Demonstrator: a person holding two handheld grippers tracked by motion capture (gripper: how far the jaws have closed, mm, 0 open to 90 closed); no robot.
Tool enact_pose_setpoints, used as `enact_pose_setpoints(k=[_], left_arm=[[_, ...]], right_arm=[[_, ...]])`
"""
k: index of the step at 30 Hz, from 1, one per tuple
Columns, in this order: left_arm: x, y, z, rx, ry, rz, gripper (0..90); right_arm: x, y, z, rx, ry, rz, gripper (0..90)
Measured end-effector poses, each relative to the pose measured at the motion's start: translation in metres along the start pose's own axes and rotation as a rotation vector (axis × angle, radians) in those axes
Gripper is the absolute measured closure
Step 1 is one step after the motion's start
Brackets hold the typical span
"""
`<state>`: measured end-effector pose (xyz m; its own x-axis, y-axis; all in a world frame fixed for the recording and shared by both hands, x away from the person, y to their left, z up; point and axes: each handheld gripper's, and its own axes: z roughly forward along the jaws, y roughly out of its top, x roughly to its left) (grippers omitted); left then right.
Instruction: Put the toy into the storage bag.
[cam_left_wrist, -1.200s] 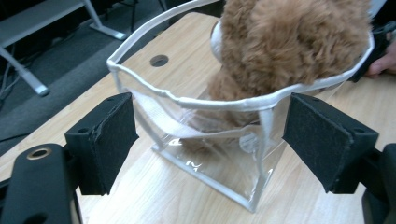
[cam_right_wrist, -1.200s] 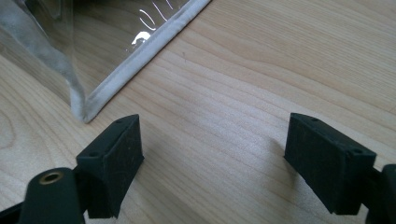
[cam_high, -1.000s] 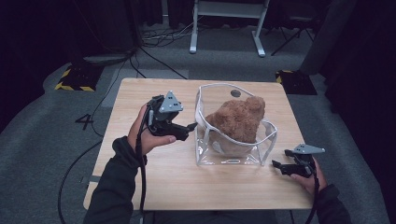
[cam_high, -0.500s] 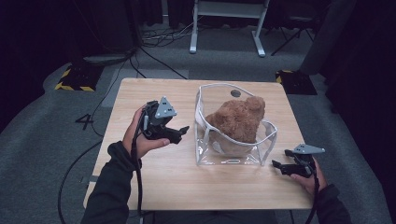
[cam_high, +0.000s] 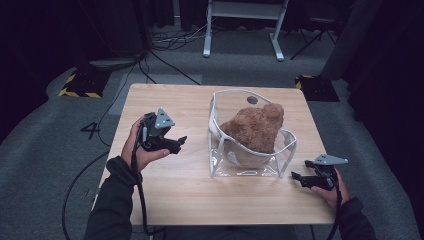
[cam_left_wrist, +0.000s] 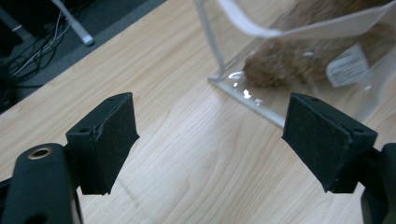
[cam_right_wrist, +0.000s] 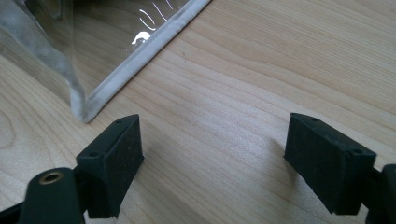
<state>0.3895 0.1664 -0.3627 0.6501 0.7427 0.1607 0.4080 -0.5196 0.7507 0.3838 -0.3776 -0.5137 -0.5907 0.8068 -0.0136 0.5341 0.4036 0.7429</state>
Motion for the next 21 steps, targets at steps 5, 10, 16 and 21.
enact_pose_setpoints(k=[5,10,16,21], left_arm=[[0.006,-0.014,0.002,0.012,0.012,-0.02,17.7],[0.008,-0.025,0.005,0.041,0.031,-0.022,17.5],[0.01,-0.037,0.008,0.07,0.047,-0.024,17.5],[0.01,-0.045,0.009,0.081,0.053,-0.039,17.5]], right_arm=[[0.0,0.0,0.0,0.0,0.0,0.0,18.9],[0.0,0.0,0.0,0.0,0.0,0.0,18.9],[0.0,0.0,0.0,0.0,0.0,0.0,18.9],[0.0,0.0,0.0,0.0,0.0,0.0,18.9]])
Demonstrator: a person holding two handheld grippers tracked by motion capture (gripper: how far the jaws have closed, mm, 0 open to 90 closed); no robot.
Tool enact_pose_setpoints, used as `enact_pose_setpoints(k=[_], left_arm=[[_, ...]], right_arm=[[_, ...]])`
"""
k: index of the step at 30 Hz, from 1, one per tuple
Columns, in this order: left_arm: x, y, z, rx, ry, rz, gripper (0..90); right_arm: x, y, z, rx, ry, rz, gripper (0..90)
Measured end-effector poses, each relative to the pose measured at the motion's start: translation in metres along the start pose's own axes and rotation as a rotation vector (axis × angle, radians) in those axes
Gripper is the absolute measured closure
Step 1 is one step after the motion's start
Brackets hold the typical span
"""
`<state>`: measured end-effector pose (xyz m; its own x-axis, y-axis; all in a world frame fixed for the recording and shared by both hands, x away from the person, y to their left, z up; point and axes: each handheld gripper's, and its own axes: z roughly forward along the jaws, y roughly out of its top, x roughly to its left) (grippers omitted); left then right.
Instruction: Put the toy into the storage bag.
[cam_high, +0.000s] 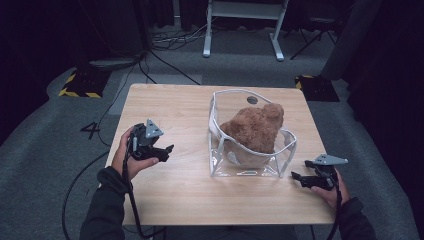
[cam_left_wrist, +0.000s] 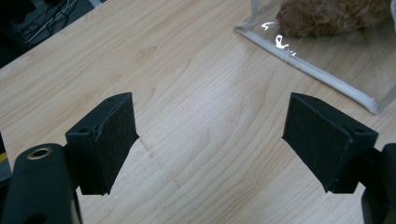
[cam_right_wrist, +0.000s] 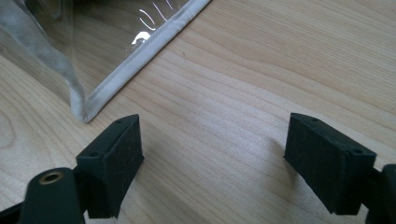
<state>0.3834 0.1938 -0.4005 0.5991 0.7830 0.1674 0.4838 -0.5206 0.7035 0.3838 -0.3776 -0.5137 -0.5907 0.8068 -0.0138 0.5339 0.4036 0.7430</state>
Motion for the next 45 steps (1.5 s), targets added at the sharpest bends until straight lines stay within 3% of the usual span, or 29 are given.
enact_pose_setpoints(k=[18,23,40,45], left_arm=[[0.005,-0.035,0.005,0.044,0.008,-0.039,17.6],[0.004,-0.045,0.008,0.074,0.033,-0.03,17.4],[0.002,-0.071,0.011,0.095,0.042,-0.024,17.3],[0.003,-0.079,0.011,0.104,0.063,-0.033,17.4]], right_arm=[[0.0,0.0,0.0,0.0,0.0,0.0,18.9],[0.0,0.0,0.0,0.0,0.0,0.0,18.9],[0.0,0.0,0.0,0.0,0.0,0.0,18.9],[0.0,0.0,0.0,0.0,0.0,0.001,18.9]])
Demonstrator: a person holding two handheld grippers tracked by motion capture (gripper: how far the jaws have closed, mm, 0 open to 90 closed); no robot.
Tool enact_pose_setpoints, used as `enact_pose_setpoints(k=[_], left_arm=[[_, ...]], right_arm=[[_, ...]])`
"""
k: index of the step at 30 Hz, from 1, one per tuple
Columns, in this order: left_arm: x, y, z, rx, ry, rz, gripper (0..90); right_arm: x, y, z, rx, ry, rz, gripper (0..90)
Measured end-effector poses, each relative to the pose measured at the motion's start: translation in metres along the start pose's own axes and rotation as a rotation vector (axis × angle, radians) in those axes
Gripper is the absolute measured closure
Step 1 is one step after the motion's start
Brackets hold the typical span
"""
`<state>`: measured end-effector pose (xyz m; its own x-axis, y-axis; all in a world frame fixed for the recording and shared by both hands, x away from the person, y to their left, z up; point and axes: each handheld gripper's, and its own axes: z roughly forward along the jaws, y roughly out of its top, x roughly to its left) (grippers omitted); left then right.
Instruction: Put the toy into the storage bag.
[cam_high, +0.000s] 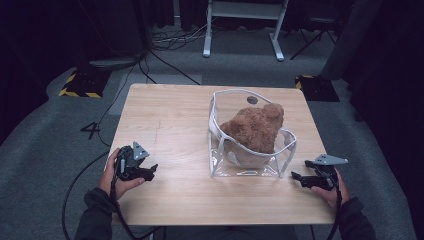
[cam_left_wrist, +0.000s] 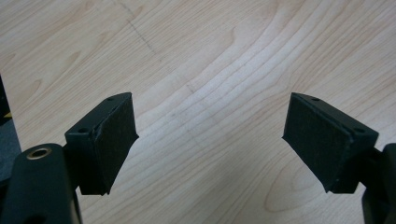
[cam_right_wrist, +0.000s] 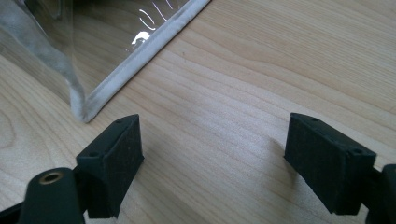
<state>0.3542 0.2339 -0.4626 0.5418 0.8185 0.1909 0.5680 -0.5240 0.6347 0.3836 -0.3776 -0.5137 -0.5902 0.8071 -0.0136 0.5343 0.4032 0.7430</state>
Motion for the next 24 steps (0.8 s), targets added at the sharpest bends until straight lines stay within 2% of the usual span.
enact_pose_setpoints(k=[3,8,16,24], left_arm=[[0.0,-0.005,0.0,-0.004,-0.003,-0.011,17.5],[-0.002,-0.013,0.001,0.01,-0.002,-0.001,17.5],[-0.003,-0.026,0.003,0.024,-0.006,-0.021,17.6],[-0.006,-0.037,0.003,0.007,-0.02,-0.031,17.6]], right_arm=[[0.0,0.0,0.0,0.0,0.0,0.0,18.9],[0.0,0.0,0.0,0.0,0.0,0.0,18.9],[0.0,0.0,0.0,0.0,-0.001,0.002,18.9],[0.0,0.0,0.0,0.0,-0.001,0.002,18.9]])
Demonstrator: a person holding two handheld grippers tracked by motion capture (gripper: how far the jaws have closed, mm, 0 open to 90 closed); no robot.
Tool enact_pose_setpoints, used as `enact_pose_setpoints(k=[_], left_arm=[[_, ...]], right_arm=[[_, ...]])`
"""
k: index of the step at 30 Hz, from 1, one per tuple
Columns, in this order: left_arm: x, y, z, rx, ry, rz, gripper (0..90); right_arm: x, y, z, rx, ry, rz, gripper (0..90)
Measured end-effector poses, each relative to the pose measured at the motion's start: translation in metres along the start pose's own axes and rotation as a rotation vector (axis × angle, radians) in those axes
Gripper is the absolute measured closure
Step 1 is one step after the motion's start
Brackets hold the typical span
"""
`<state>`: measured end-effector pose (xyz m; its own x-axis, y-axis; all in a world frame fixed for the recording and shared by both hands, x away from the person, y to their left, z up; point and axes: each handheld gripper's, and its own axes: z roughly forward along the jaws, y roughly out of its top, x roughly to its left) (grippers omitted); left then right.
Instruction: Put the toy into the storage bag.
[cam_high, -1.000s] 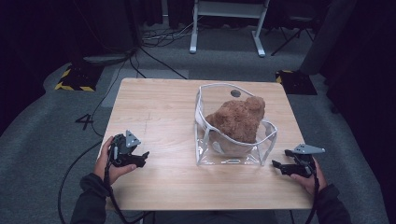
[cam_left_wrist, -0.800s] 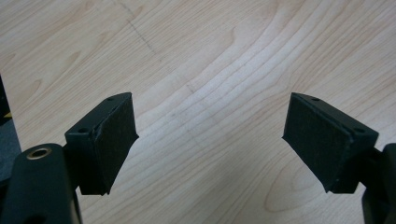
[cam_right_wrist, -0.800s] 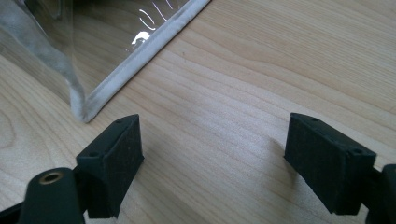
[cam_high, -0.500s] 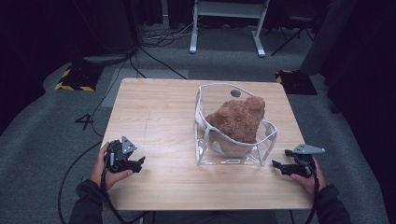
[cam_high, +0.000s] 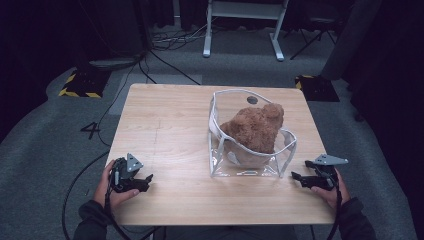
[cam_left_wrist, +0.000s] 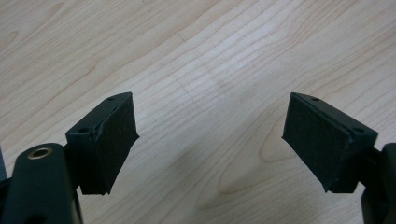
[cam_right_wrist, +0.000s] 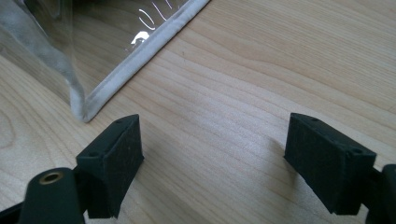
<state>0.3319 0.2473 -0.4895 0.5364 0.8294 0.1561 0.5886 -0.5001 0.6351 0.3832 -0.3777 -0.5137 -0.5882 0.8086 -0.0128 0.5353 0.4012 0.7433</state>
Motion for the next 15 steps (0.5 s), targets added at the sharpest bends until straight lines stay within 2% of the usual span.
enact_pose_setpoints(k=[15], left_arm=[[-0.002,-0.013,-0.003,-0.018,-0.023,-0.022,17.4]], right_arm=[[0.0,0.0,0.0,0.001,0.001,0.0,18.9]])
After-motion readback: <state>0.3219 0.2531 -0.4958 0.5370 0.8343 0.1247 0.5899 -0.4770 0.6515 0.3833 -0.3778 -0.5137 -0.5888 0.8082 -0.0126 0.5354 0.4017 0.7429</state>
